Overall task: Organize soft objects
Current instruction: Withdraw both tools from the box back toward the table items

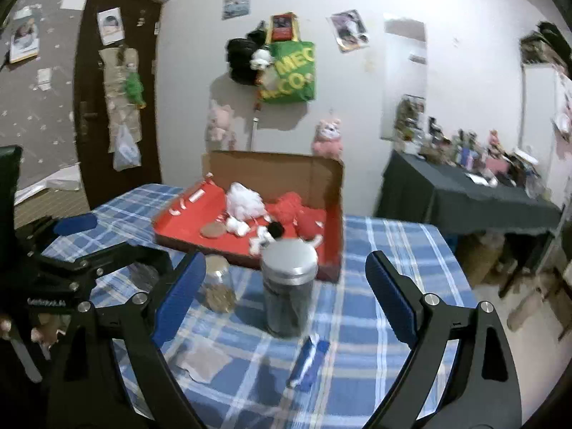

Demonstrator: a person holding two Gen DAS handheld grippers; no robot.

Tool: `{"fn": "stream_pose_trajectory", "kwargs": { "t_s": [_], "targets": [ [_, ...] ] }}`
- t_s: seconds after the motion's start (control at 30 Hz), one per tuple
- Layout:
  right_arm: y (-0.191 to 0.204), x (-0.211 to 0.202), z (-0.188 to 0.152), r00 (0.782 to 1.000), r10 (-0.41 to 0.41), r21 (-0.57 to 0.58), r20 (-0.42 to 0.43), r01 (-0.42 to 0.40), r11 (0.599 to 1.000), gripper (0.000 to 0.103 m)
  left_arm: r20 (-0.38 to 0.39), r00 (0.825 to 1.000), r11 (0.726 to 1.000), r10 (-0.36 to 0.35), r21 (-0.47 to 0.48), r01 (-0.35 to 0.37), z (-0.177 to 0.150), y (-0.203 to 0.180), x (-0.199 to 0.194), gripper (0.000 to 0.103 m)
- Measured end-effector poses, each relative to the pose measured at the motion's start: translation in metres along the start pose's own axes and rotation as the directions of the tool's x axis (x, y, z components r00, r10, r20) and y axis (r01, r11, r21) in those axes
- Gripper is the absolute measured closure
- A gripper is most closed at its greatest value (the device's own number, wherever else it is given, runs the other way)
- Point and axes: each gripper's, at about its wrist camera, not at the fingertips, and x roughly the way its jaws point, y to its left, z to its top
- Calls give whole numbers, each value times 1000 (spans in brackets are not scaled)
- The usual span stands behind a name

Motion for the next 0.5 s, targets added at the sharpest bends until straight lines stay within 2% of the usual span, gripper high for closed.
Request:
{"fn": "stream_pose_trajectory", "kwargs": {
  "t_s": [0.27,0.5],
  "targets": [
    [-10,22,-46,995,-56,55,-88,61,997,11,-91,996,1000,-15,-22,13,-38,-10,24,0],
    [-27,48,-75,982,-32,134,-184,57,989,11,-179,984,999,-26,-31,21,-65,-18,46,0]
  ]
}}
